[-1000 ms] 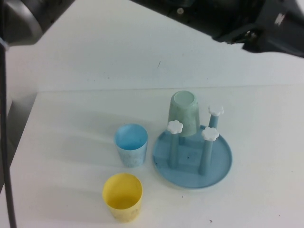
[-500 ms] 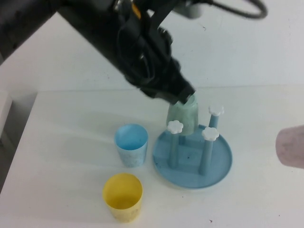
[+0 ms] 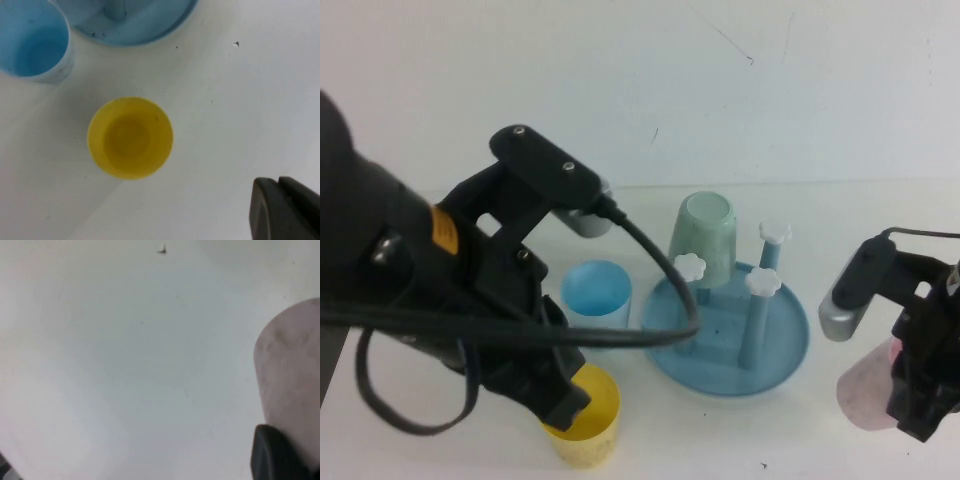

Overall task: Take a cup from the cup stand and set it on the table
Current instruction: Place the cup on the table

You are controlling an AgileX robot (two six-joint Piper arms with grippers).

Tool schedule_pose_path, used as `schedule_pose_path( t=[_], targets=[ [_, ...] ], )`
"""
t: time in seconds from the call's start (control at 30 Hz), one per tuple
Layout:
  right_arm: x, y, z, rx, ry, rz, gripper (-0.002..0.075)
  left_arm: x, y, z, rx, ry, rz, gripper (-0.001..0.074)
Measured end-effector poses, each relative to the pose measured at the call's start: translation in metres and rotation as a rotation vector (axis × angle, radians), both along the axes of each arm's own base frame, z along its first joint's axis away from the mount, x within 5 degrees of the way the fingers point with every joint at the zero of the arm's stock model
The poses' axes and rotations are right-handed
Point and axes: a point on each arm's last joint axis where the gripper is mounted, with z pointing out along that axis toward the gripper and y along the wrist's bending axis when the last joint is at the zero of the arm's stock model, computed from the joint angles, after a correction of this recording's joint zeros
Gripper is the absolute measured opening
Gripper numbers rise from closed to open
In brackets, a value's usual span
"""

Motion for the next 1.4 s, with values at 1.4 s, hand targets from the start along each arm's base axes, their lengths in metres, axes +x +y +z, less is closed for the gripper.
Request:
schedule_pose_path(
  t=[1.4],
  targets=[
    [0.005,-0.001,0.045,0.111,-0.347,-0.11,0.0217,-0.037,0.06,0.05,-0.061,-0.435,0.235,-0.0002]
  ],
)
